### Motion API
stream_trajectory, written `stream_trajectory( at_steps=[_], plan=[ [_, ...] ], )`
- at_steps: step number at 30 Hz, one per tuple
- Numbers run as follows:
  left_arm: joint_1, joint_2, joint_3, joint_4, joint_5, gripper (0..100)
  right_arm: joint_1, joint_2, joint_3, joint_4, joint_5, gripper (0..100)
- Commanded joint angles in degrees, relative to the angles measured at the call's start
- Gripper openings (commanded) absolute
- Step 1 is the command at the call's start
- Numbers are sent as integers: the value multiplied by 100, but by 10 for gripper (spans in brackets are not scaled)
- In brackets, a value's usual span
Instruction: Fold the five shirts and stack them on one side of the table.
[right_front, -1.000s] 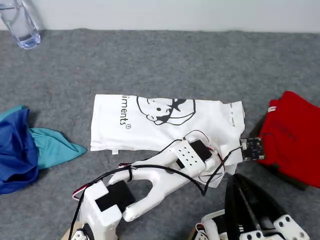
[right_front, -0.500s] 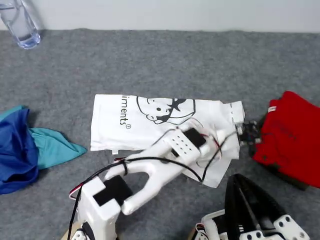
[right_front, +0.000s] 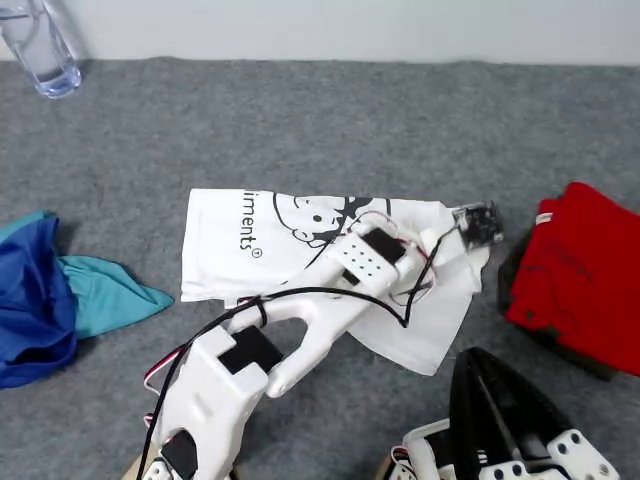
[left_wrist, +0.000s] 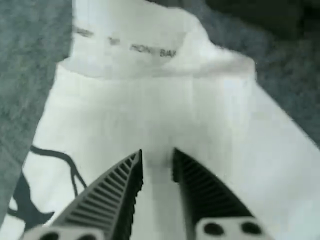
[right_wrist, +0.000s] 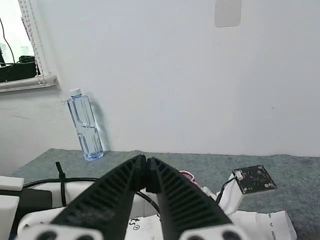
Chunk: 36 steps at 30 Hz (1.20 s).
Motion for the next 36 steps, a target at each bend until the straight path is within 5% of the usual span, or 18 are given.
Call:
stream_trajectory(
  at_steps=[1, 6, 15, 36],
  plan=[
    [-132, -413, -593, 536, 404, 177, -48, 31, -97, 22, -53, 8],
    [105, -835, -743, 1336, 299, 175, -48, 31, -97, 22, -53, 8],
    [844, -695, -611, 1987, -378, 13, -48, 22, -97, 66, -53, 8],
    [-404, 835, -2396, 2145, -378, 13, -48, 22, -97, 57, -62, 8]
  ],
)
